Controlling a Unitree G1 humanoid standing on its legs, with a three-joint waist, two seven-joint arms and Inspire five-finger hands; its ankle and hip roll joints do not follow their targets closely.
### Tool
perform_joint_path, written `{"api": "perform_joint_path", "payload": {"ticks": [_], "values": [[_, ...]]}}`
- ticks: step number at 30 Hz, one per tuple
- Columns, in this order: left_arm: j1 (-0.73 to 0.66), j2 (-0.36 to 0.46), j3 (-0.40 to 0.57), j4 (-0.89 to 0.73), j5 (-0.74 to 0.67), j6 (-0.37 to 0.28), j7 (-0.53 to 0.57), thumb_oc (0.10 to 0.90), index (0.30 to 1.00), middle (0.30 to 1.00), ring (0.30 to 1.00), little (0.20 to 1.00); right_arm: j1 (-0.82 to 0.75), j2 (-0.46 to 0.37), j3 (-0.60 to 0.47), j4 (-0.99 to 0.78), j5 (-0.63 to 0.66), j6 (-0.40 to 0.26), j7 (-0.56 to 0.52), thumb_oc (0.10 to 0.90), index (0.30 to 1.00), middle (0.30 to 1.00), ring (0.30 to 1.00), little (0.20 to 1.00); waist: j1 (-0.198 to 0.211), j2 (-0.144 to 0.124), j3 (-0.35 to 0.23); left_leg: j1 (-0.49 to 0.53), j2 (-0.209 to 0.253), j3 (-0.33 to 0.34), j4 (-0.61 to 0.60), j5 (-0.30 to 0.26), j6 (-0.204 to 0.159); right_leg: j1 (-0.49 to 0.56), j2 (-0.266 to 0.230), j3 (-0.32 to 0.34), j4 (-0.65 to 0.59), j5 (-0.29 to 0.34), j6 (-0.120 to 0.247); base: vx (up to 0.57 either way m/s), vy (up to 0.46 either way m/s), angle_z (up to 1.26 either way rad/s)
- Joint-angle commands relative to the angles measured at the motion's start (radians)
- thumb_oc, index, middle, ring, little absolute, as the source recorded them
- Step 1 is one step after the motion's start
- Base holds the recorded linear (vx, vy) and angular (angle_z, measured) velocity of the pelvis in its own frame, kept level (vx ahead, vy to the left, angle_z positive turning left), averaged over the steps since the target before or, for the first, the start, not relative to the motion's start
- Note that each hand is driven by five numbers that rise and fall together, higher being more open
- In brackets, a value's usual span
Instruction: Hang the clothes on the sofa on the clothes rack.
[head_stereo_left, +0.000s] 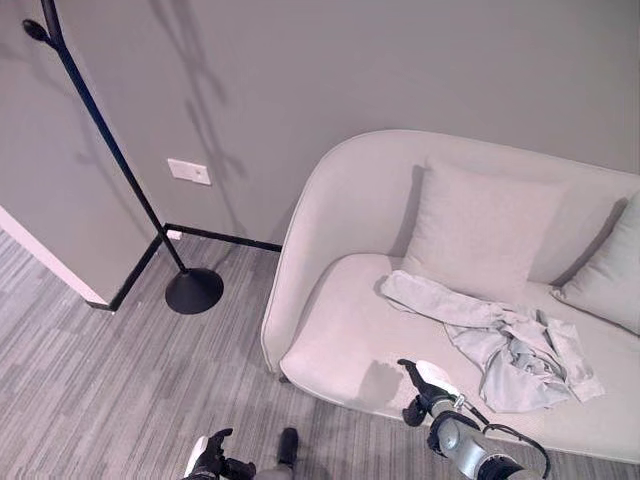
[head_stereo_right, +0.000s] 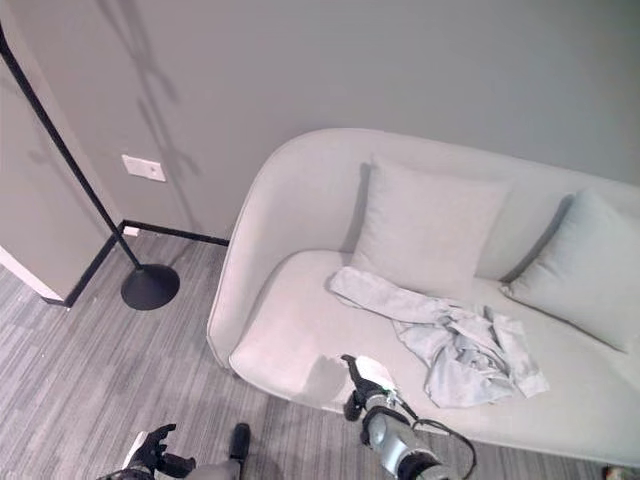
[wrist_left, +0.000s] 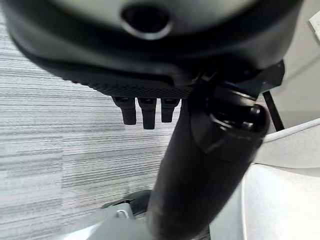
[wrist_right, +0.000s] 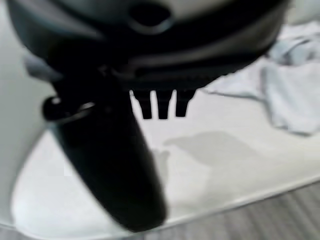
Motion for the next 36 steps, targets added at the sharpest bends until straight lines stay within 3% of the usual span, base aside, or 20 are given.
{"api": "perform_joint_path", "payload": {"ticks": [1,3,8,9,10,11,13,15,16,17,19,20,21,24,25,26,28,31,34,36], "values": [[-0.025,0.006,0.045,0.018,-0.008,-0.011,-0.002,0.8,0.9,0.9,0.9,0.9,-0.159,-0.11,-0.055,-0.055,-0.041,0.032,-0.08,0.8,0.9,0.9,0.9,0.9,0.021,0.009,0.013,0.122,0.038,0.008,-0.004,-0.182,-0.054,-0.093,-0.069,-0.004,-0.02,0.11,0.098,0.07,-0.196,-0.01],[-0.034,0.028,0.086,0.019,-0.072,-0.003,0.002,0.8,0.9,0.9,0.9,0.9,-0.263,-0.131,-0.026,0.065,-0.032,0.062,-0.083,0.8,0.9,0.9,0.9,0.9,0.065,-0.005,0.008,0.121,0.062,0.005,-0.012,-0.191,-0.08,-0.024,-0.17,-0.061,-0.213,0.125,0.045,0.09,-0.302,0.31],[-0.034,0.028,0.086,0.019,-0.072,-0.003,0.002,0.8,0.9,0.9,0.9,0.9,-0.263,-0.131,-0.025,0.065,-0.032,0.062,-0.083,0.8,0.9,0.9,0.9,0.9,0.064,-0.005,0.008,0.12,0.062,0.005,-0.012,-0.191,-0.08,-0.023,-0.17,-0.062,-0.214,0.126,0.045,0.07,-0.194,0.25],[-0.042,0.069,0.133,0.042,-0.149,0.001,0.011,0.8,0.9,0.9,0.9,0.9,-0.359,-0.168,-0.03,0.139,0.042,0.089,-0.081,0.8,0.9,0.9,0.9,0.9,0.083,-0.105,-0.025,0.124,0.143,-0.005,-0.019,-0.19,-0.159,0.003,-0.201,0.038,-0.415,0.199,0.077,0.43,-1.133,-0.1],[-0.02,0.07,0.147,0.036,-0.205,0.002,0.004,0.8,0.9,0.9,0.9,0.9,-0.4,-0.182,-0.038,0.138,0.099,0.085,-0.077,0.8,0.9,0.9,0.9,0.9,0.071,-0.104,-0.032,0.137,0.217,-0.026,-0.022,-0.173,-0.183,-0.028,-0.137,0.039,-0.371,0.168,0.055,0.43,-1.133,0.01],[-0.021,0.07,0.147,0.036,-0.205,0.003,0.004,0.8,0.9,0.9,0.9,0.9,-0.4,-0.182,-0.038,0.138,0.099,0.085,-0.077,0.8,0.9,0.9,0.9,0.9,0.07,-0.105,-0.034,0.133,0.216,-0.027,-0.022,-0.171,-0.182,-0.03,-0.137,0.039,-0.372,0.17,0.055,0.18,-0.46,0.22],[0.001,0.049,0.169,0.046,-0.264,-0.003,0.003,0.8,0.9,0.9,0.9,0.9,-0.41,-0.183,-0.066,0.126,0.167,0.076,-0.106,0.8,0.9,0.9,0.9,0.9,0.051,-0.092,-0.036,0.138,0.278,-0.043,-0.013,-0.154,-0.199,-0.022,-0.062,0.02,-0.376,0.127,0.017,0.15,-0.353,0.08],[0.007,0.039,0.168,0.043,-0.276,0.001,0.003,0.8,0.9,0.9,0.9,0.9,-0.416,-0.188,-0.077,0.127,0.186,0.078,-0.122,0.8,0.9,0.9,0.9,0.9,0.047,-0.086,-0.033,0.118,0.295,-0.051,0.011,-0.143,-0.198,-0.014,-0.042,0.015,-0.387,0.118,0.003,0.08,-0.296,-0.46],[0.01,0.011,0.153,0.029,-0.289,0.002,0.002,0.8,0.9,0.9,0.9,0.9,-0.432,-0.199,-0.1,0.136,0.229,0.075,-0.152,0.8,0.9,0.9,0.9,0.9,0.046,-0.066,-0.017,0.058,0.325,-0.077,0.098,-0.052,-0.197,0.016,0.015,0.005,-0.435,0.105,-0.034,0.08,-0.385,-0.44],[0.02,0.001,0.138,0.024,-0.287,0.002,-0.002,0.8,0.9,0.9,0.9,0.9,-0.427,-0.202,-0.114,0.16,0.25,0.072,-0.163,0.8,0.9,0.9,0.9,0.9,0.054,-0.061,-0.013,0.047,0.345,-0.082,0.13,-0.008,-0.2,0.047,0.046,0.002,-0.466,0.098,-0.052,0.11,-0.465,-0.23],[0.025,-0.009,0.132,0.007,-0.299,0.005,-0.004,0.8,0.9,0.9,0.9,0.9,-0.421,-0.219,-0.143,0.165,0.298,0.068,-0.187,0.8,0.9,0.9,0.9,0.9,0.055,-0.055,-0.002,0.001,0.363,-0.084,0.191,0.087,-0.195,0.077,0.071,-0.004,-0.508,0.099,-0.072,0.12,-0.311,0.0],[0.029,-0.012,0.14,0.007,-0.309,0.008,-0.005,0.8,0.9,0.9,0.9,0.9,-0.416,-0.226,-0.152,0.141,0.306,0.075,-0.19,0.8,0.9,0.9,0.9,0.9,0.045,-0.059,0.004,-0.001,0.362,-0.058,0.202,0.085,-0.188,0.085,0.079,0.001,-0.519,0.098,-0.082,0.13,-0.266,0.07],[0.035,-0.018,0.145,0.006,-0.32,0.011,-0.009,0.8,0.9,0.9,0.9,0.9,-0.403,-0.23,-0.16,0.124,0.307,0.076,-0.193,0.8,0.9,0.9,0.9,0.9,0.05,-0.066,0.014,-0.003,0.319,-0.059,0.227,0.029,-0.175,0.097,0.078,0.008,-0.532,0.096,-0.085,0.12,-0.192,0.13],[0.062,-0.024,0.171,0.021,-0.307,0.025,-0.014,0.8,0.9,0.9,0.9,0.9,-0.346,-0.265,-0.189,-0.128,0.223,0.113,-0.183,0.8,0.9,0.9,0.9,0.9,0.042,-0.09,0.016,-0.063,0.08,-0.113,0.25,-0.182,-0.126,0.098,0.061,0.037,-0.541,0.104,-0.081,0.1,-0.073,-0.25],[0.076,-0.03,0.179,0.047,-0.272,0.036,-0.028,0.8,0.9,0.9,0.9,0.9,-0.278,-0.308,-0.251,-0.263,0.164,0.14,-0.183,0.8,0.9,0.9,0.9,0.9,0.027,-0.08,-0.007,-0.073,-0.01,-0.067,0.204,-0.196,-0.093,0.089,0.074,0.036,-0.541,0.102,-0.073,0.18,0.096,-0.77],[0.073,-0.034,0.152,0.076,-0.212,0.038,-0.039,0.8,0.9,0.9,0.9,0.9,-0.27,-0.335,-0.264,-0.281,0.124,0.137,-0.189,0.8,0.9,0.9,0.9,0.9,0.01,-0.058,-0.024,-0.043,-0.022,-0.041,0.158,-0.203,-0.076,0.089,0.093,0.067,-0.525,0.092,-0.072,0.17,0.138,-0.95],[0.07,-0.024,0.136,0.08,-0.19,0.034,-0.046,0.8,0.9,0.9,0.9,0.9,-0.28,-0.314,-0.266,-0.273,0.132,0.129,-0.175,0.8,0.9,0.9,0.9,0.9,0.01,-0.052,-0.031,-0.038,-0.062,-0.079,0.15,-0.211,-0.059,0.083,0.098,0.071,-0.505,0.083,-0.076,0.1,0.094,-0.59],[0.07,0.006,0.12,0.072,-0.15,0.025,-0.058,0.8,0.9,0.9,0.9,0.9,-0.279,-0.29,-0.275,-0.163,0.188,0.096,-0.152,0.8,0.9,0.9,0.9,0.9,0.009,-0.062,-0.032,0.005,-0.054,-0.032,0.114,-0.215,-0.046,0.07,0.092,0.045,-0.385,0.061,-0.053,0.12,0.061,-0.17],[0.044,0.039,0.091,0.046,-0.13,0.015,-0.054,0.8,0.9,0.9,0.9,0.9,-0.358,-0.272,-0.218,-0.021,0.205,0.082,-0.107,0.8,0.9,0.9,0.9,0.9,-0.003,-0.039,-0.007,0.047,-0.045,-0.024,0.108,-0.22,-0.028,-0.029,0.048,0.038,-0.147,0.142,0.055,0.03,0.105,-0.07],[0.03,0.048,0.073,0.041,-0.109,0.017,-0.059,0.8,0.9,0.9,0.9,0.9,-0.396,-0.26,-0.195,0.024,0.215,0.078,-0.086,0.8,0.9,0.9,0.9,0.9,-0.016,-0.027,0.002,0.078,-0.043,-0.017,0.093,-0.227,-0.015,-0.07,0.025,0.045,-0.077,0.166,0.074,0.1,0.11,-0.21]]}}
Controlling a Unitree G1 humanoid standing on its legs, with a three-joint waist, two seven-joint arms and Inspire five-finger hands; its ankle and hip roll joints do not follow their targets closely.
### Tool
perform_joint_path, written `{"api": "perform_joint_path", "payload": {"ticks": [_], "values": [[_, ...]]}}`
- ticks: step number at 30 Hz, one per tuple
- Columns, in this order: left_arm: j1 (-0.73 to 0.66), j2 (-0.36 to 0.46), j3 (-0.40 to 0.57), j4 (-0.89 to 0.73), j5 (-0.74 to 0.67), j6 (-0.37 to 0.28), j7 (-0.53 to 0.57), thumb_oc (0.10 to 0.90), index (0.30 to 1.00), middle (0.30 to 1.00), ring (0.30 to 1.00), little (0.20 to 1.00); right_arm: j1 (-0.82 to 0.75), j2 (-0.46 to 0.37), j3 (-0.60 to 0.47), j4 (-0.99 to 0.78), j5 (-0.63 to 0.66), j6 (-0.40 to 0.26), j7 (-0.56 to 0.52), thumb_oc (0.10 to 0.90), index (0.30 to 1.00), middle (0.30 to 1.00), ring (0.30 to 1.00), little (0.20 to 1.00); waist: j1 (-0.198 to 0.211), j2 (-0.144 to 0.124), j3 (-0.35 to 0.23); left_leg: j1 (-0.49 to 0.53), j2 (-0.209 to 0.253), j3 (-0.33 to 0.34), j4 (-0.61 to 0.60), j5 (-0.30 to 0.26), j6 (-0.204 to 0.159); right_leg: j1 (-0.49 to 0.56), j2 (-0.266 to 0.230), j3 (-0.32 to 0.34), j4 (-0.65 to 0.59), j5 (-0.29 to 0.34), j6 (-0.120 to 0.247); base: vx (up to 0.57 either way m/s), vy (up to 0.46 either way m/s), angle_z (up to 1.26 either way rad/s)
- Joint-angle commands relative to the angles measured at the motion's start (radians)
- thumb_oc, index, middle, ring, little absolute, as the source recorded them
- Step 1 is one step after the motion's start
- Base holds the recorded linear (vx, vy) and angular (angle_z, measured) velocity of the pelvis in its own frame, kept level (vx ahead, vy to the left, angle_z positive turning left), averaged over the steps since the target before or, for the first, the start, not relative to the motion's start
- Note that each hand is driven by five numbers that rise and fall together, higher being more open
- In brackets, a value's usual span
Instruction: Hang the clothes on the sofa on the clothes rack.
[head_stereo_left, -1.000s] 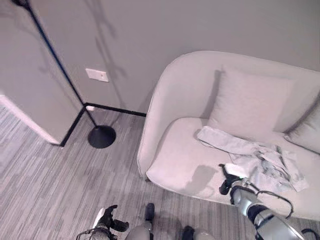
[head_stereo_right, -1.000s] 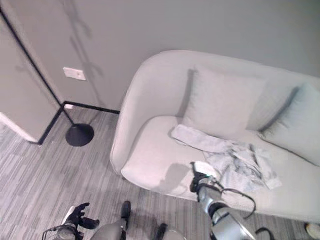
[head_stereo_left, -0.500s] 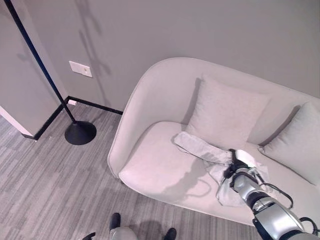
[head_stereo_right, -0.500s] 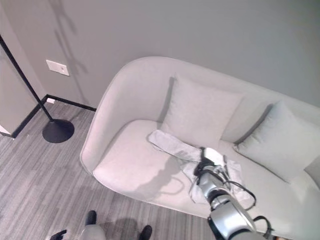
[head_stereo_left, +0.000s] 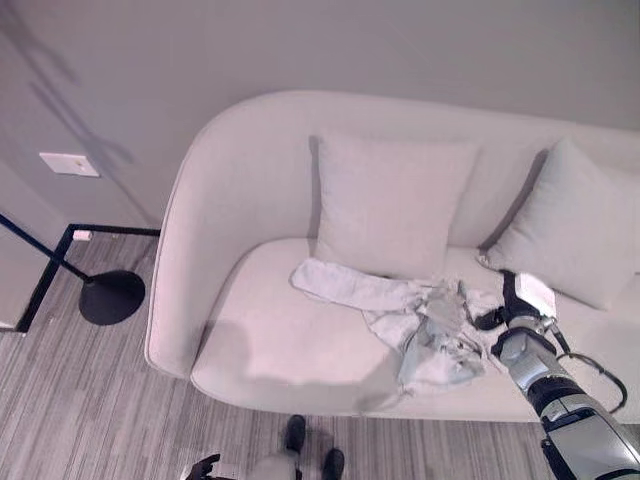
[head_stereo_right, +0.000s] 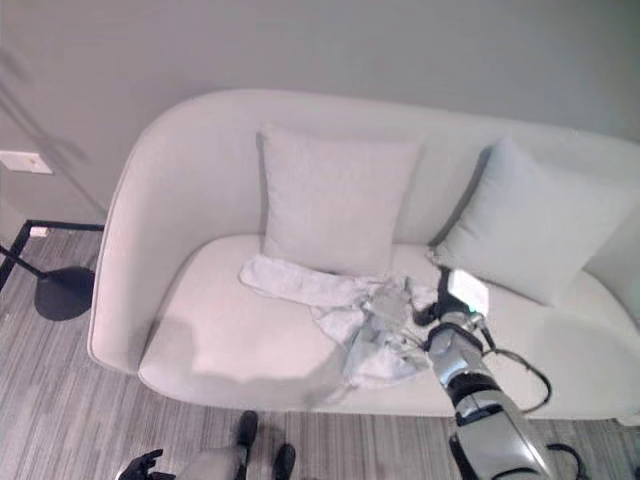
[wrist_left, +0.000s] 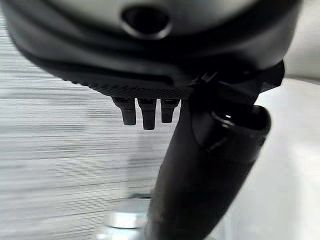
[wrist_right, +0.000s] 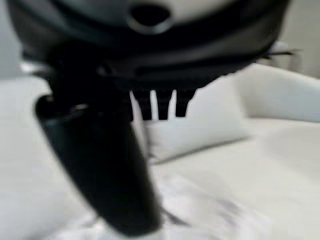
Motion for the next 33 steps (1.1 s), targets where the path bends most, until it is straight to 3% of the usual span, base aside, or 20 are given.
{"api": "perform_joint_path", "payload": {"ticks": [1,3,5,7,9,20,25,28,33], "values": [[-0.004,0.058,0.0,0.008,0.044,-0.013,0.0,0.8,0.9,0.9,0.9,0.9,-0.153,-0.03,0.017,0.009,0.039,-0.052,-0.004,0.8,0.9,0.9,0.9,0.9,0.018,-0.04,-0.037,0.051,-0.007,0.041,0.015,-0.138,-0.039,-0.005,-0.121,0.002,-0.1,0.096,0.012,0.15,0.077,-0.07],[-0.007,0.061,0.003,0.009,0.044,-0.012,-0.004,0.8,0.9,0.9,0.9,0.9,-0.155,-0.024,0.025,0.025,0.054,-0.054,0.008,0.8,0.9,0.9,0.9,0.9,0.013,-0.04,-0.039,0.064,-0.005,0.035,-0.001,-0.135,-0.044,0.012,-0.123,0.007,-0.155,0.091,-0.001,0.14,-0.036,0.0],[-0.017,0.059,0.006,0.024,0.034,-0.012,-0.001,0.8,0.9,0.9,0.9,0.9,-0.159,-0.023,0.044,0.045,0.085,-0.063,0.016,0.8,0.9,0.9,0.9,0.9,0.005,-0.043,-0.048,0.073,0.005,0.027,-0.018,-0.135,-0.058,0.015,-0.145,0.068,-0.319,0.115,-0.019,0.23,-0.115,0.09],[-0.01,0.064,0.019,0.037,0.038,-0.01,0.006,0.8,0.9,0.9,0.9,0.9,-0.118,-0.019,0.015,0.06,0.118,-0.063,0.026,0.8,0.9,0.9,0.9,0.9,0.012,-0.073,-0.069,0.106,-0.004,0.007,-0.027,-0.155,-0.064,0.051,-0.152,0.119,-0.425,0.167,-0.014,0.35,-0.21,0.25],[0.005,0.045,0.026,0.052,0.043,-0.01,0.001,0.8,0.9,0.9,0.9,0.9,-0.076,0.0,0.01,0.06,0.142,-0.075,0.04,0.8,0.9,0.9,0.9,0.9,0.014,-0.082,-0.103,0.119,0.014,-0.007,-0.05,-0.151,-0.077,0.085,-0.129,0.121,-0.487,0.188,-0.019,0.32,-0.197,0.51],[0.001,0.019,-0.002,0.047,0.063,-0.009,0.001,0.8,0.9,0.9,0.9,0.9,0.015,0.08,0.008,0.08,0.173,-0.103,0.042,0.8,0.9,0.9,0.9,0.9,0.029,-0.078,-0.118,0.092,0.066,-0.052,-0.069,-0.125,-0.118,0.103,-0.088,0.089,-0.522,0.147,-0.041,0.08,-0.078,0.16],[0.002,0.021,0.018,0.045,0.068,-0.007,0.012,0.8,0.9,0.9,0.9,0.9,0.097,0.112,0.005,-0.064,0.145,-0.11,0.038,0.8,0.9,0.9,0.9,0.9,0.02,-0.078,-0.115,0.084,0.081,-0.058,-0.069,-0.121,-0.128,0.103,-0.078,0.088,-0.522,0.135,-0.048,0.02,-0.018,0.03],[0.02,0.013,0.042,0.046,0.099,-0.007,0.017,0.8,0.9,0.9,0.9,0.9,0.219,0.095,-0.017,-0.311,0.067,-0.117,0.046,0.8,0.9,0.9,0.9,0.9,-0.009,-0.074,-0.114,0.088,0.087,-0.049,-0.069,-0.125,-0.131,0.109,-0.073,0.094,-0.522,0.129,-0.05,0.01,0.002,0.01],[0.01,0.009,0.0,0.02,0.141,-0.02,0.019,0.8,0.9,0.9,0.9,0.9,0.224,0.098,0.003,-0.218,0.015,-0.114,0.033,0.8,0.9,0.9,0.9,0.9,0.003,-0.059,-0.096,0.072,0.083,-0.049,-0.069,-0.12,-0.13,0.098,-0.081,0.089,-0.522,0.131,-0.045,0.0,0.014,-0.02]]}}
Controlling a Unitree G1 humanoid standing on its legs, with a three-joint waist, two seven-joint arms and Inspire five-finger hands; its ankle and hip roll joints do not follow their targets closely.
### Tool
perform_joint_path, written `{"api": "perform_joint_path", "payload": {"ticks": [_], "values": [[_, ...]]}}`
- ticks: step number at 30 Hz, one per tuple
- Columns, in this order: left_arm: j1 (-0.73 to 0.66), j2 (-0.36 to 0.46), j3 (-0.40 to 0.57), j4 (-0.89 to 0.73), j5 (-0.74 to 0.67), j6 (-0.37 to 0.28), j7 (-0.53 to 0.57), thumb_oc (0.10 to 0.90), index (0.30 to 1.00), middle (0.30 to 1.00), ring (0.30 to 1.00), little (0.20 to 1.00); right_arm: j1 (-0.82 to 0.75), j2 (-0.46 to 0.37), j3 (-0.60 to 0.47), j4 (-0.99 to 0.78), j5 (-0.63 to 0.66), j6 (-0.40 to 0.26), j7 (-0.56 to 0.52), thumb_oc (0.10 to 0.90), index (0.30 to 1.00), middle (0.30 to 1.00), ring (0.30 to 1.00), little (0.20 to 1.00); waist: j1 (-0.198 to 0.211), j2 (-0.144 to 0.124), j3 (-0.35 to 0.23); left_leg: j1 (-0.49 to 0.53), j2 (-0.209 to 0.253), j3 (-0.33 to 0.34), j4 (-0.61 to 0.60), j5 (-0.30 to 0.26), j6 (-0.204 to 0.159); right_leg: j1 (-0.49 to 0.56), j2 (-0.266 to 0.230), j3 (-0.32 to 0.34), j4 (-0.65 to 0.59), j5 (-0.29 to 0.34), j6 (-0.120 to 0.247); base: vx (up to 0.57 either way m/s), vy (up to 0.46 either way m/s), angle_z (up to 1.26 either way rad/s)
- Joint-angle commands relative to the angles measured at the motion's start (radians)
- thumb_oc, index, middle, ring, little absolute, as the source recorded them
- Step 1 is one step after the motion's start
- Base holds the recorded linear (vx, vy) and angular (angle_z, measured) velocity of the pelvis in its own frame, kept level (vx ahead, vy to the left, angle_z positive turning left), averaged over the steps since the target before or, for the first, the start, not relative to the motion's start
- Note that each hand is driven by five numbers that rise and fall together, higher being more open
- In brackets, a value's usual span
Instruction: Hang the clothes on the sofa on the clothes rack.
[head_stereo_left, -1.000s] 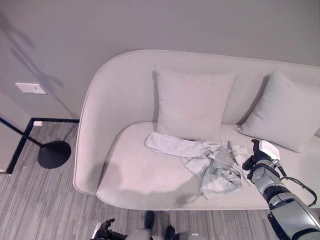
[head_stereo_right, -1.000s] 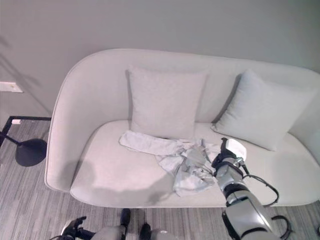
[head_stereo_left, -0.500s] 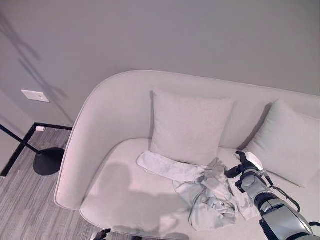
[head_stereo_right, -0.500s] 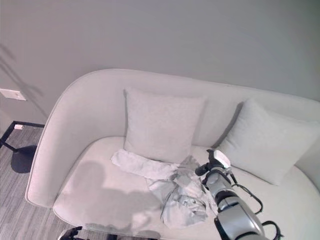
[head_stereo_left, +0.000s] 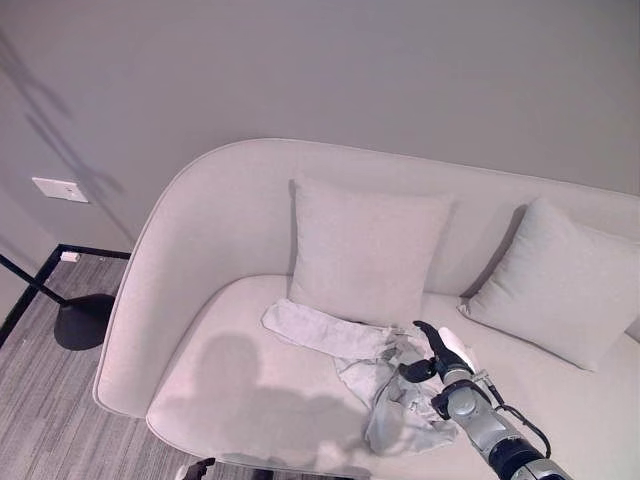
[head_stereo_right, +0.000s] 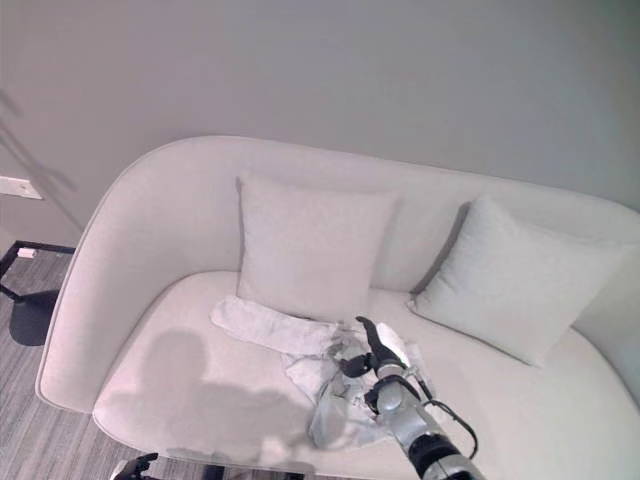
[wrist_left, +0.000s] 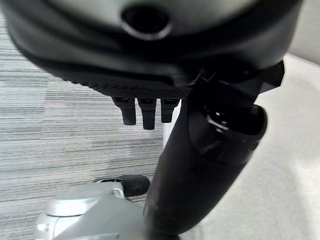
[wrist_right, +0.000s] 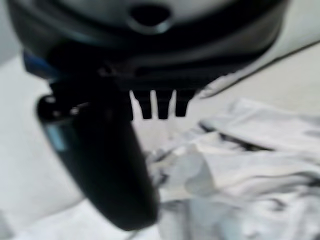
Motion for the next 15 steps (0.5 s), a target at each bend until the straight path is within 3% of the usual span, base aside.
{"api": "perform_joint_path", "payload": {"ticks": [1,7,15], "values": [[-0.055,-0.011,-0.043,0.021,0.057,-0.033,0.014,0.8,0.9,0.9,0.9,0.9,-0.134,-0.084,-0.003,0.048,-0.041,-0.006,-0.057,0.8,0.9,0.9,0.9,0.9,0.017,0.025,0.035,-0.006,0.011,0.021,-0.028,-0.026,0.011,0.032,-0.025,-0.004,0.01,-0.112,0.093,0.0,0.0,0.0],[-0.091,-0.016,-0.108,-0.006,0.082,-0.046,0.03,0.8,0.9,0.9,0.9,0.9,-0.19,-0.088,0.012,0.137,-0.036,-0.003,-0.088,0.8,0.9,0.9,0.9,0.9,0.025,0.046,0.078,-0.073,0.001,0.013,-0.028,-0.002,0.012,-0.022,-0.036,-0.007,0.01,-0.095,0.096,-0.03,0.016,0.05],[-0.147,-0.006,-0.178,-0.061,0.122,-0.069,0.074,0.8,0.9,0.9,0.9,0.9,-0.243,-0.1,0.032,0.055,-0.055,-0.006,-0.131,0.8,0.9,0.9,0.9,0.9,0.014,0.062,0.151,-0.167,-0.009,0.007,-0.028,0.028,0.015,-0.109,-0.044,0.004,0.01,-0.069,0.099,-0.02,0.009,0.01]]}}
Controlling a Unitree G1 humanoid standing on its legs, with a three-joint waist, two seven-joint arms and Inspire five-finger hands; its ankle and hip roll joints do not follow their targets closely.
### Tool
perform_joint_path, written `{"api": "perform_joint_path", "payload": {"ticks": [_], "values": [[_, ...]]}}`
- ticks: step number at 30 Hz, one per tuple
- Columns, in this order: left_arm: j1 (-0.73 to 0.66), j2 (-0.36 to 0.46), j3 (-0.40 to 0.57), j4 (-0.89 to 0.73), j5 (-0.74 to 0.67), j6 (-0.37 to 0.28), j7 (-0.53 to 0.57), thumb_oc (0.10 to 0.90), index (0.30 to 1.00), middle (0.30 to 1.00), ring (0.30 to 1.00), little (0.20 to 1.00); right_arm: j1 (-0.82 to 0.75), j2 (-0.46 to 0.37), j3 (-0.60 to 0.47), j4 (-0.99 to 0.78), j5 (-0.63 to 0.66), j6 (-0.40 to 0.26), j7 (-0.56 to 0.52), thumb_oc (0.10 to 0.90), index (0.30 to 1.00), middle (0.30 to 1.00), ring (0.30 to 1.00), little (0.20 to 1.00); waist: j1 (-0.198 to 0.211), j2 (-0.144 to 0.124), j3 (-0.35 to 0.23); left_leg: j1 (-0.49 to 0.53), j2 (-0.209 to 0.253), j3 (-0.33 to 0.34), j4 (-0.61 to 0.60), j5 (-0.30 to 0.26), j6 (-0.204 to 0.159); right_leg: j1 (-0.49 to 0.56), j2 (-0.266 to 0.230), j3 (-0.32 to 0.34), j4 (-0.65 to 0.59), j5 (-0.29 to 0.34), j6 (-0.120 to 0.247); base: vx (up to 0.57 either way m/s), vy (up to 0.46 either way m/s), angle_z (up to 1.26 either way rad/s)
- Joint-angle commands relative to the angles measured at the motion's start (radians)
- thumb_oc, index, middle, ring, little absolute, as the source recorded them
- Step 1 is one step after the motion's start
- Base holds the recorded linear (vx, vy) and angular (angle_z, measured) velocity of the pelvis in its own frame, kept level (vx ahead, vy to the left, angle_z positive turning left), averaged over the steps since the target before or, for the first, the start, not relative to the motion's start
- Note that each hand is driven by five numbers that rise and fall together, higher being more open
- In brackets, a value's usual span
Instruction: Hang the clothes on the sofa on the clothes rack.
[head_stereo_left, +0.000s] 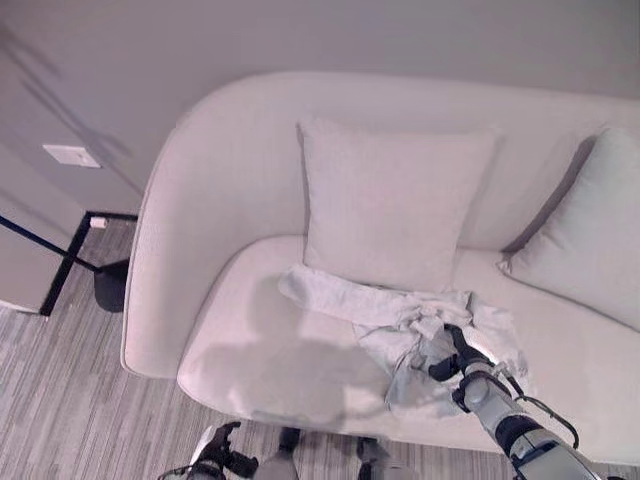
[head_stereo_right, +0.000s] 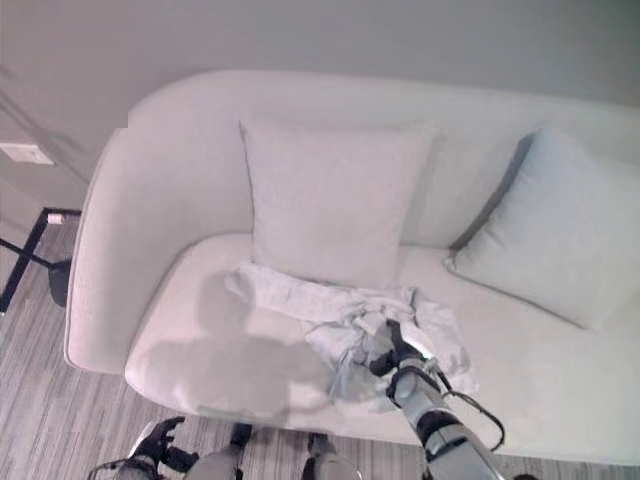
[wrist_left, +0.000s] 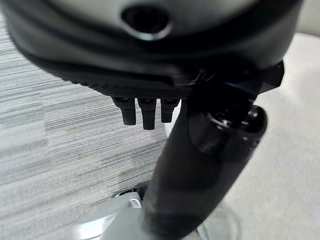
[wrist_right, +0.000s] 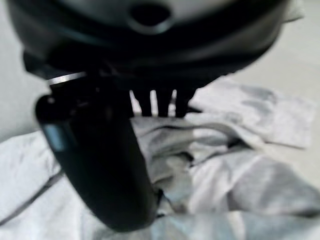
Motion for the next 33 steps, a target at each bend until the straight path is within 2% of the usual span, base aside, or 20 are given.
{"api": "perform_joint_path", "payload": {"ticks": [1,6,7,8,11,17,24,33], "values": [[-0.038,-0.011,-0.041,0.015,0.039,-0.044,0.036,0.8,0.9,0.9,0.9,0.9,-0.066,-0.077,0.013,-0.08,-0.035,-0.027,-0.084,0.8,0.9,0.9,0.9,0.9,0.006,-0.025,0.006,-0.011,-0.011,0.019,-0.031,-0.005,0.028,0.04,-0.046,0.024,0.009,-0.104,0.112,0.0,0.0,0.0],[-0.075,-0.008,-0.044,0.005,0.025,-0.043,0.058,0.8,0.9,0.9,0.9,0.9,-0.09,-0.071,0.03,-0.103,-0.045,-0.019,-0.098,0.8,0.9,0.9,0.9,0.9,0.0,-0.028,0.032,-0.045,-0.01,0.022,-0.031,0.003,0.025,0.009,-0.049,0.029,0.009,-0.097,0.113,0.0,0.0,-0.01],[-0.085,-0.007,-0.045,0.008,0.026,-0.042,0.061,0.8,0.9,0.9,0.9,0.9,-0.092,-0.065,0.041,-0.088,-0.047,-0.02,-0.089,0.431,0.347,0.347,0.347,0.347,0.0,-0.029,0.035,-0.049,-0.009,0.022,-0.031,0.003,0.025,0.006,-0.05,0.028,0.009,-0.097,0.113,0.01,-0.005,-0.05],[-0.09,-0.006,-0.046,0.007,0.027,-0.042,0.065,0.8,0.9,0.9,0.9,0.9,-0.097,-0.062,0.047,-0.081,-0.045,-0.02,-0.085,0.4,0.3,0.3,0.3,0.3,0.0,-0.03,0.036,-0.05,-0.009,0.023,-0.031,0.002,0.025,0.006,-0.05,0.027,0.009,-0.097,0.113,0.01,-0.002,-0.05],[-0.102,0.004,-0.042,0.011,0.033,-0.038,0.071,0.8,0.9,0.9,0.9,0.9,-0.104,-0.038,0.084,-0.053,-0.042,-0.02,-0.053,0.4,0.3,0.3,0.3,0.3,-0.001,-0.038,0.033,-0.043,-0.006,0.023,-0.031,-0.002,0.024,0.01,-0.048,0.03,0.009,-0.1,0.111,0.0,-0.003,-0.01],[-0.094,0.018,-0.027,0.019,0.043,-0.033,0.077,0.8,0.9,0.9,0.9,0.9,-0.083,-0.019,0.091,-0.057,-0.021,-0.031,-0.032,0.4,0.3,0.3,0.3,0.3,-0.006,-0.051,0.021,-0.022,-0.002,0.025,-0.031,-0.011,0.023,0.027,-0.043,0.033,0.009,-0.107,0.109,0.0,-0.002,0.01],[-0.068,0.03,-0.003,0.023,0.058,-0.025,0.079,0.8,0.9,0.9,0.9,0.9,-0.046,-0.035,0.07,-0.128,-0.04,-0.033,-0.031,0.4,0.3,0.3,0.3,0.3,-0.01,-0.064,-0.004,0.015,0.005,0.032,-0.031,-0.027,0.023,0.056,-0.036,0.039,0.009,-0.121,0.108,0.01,0.002,-0.02],[-0.003,0.022,0.051,-0.01,0.066,-0.03,0.07,0.8,0.9,0.9,0.9,0.9,0.067,-0.111,-0.116,-0.448,-0.012,-0.075,-0.071,0.4,0.3,0.3,0.3,0.3,-0.02,-0.063,-0.074,0.094,0.012,0.057,-0.031,-0.058,0.028,0.125,-0.035,0.051,0.009,-0.145,0.108,0.02,0.012,-0.03]]}}
